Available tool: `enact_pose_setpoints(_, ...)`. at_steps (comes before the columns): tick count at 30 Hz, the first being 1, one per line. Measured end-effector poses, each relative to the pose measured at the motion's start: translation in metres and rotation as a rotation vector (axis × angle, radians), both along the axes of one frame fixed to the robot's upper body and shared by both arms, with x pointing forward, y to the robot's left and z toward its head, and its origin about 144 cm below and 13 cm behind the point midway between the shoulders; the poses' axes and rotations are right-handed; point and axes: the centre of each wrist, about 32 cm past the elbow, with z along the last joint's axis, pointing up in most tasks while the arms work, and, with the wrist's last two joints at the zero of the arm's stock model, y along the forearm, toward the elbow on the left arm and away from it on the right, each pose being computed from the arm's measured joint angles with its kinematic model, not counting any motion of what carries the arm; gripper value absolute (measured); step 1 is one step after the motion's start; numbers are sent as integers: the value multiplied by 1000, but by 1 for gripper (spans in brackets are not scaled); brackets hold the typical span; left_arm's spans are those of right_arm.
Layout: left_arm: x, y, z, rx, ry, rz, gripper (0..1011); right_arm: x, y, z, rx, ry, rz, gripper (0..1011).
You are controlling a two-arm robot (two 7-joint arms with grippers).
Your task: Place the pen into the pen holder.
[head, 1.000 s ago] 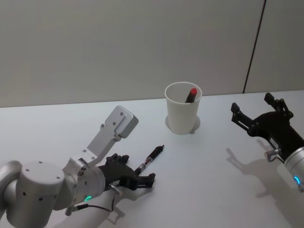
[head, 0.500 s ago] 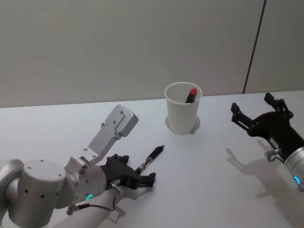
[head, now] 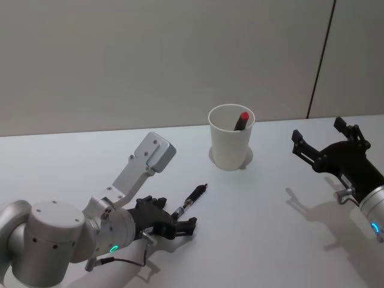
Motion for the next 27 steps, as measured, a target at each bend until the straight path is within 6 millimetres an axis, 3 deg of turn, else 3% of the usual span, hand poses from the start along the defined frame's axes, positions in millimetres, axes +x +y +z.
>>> enact_pose_setpoints(25, 0, 1, -1, -15, 1, 7, 722, 0, 0, 0, 0, 0, 0, 1001)
enact_pose_setpoints(27, 0, 1, -1, -19, 0, 11, 639, 0, 0, 0, 0, 0, 0, 1001)
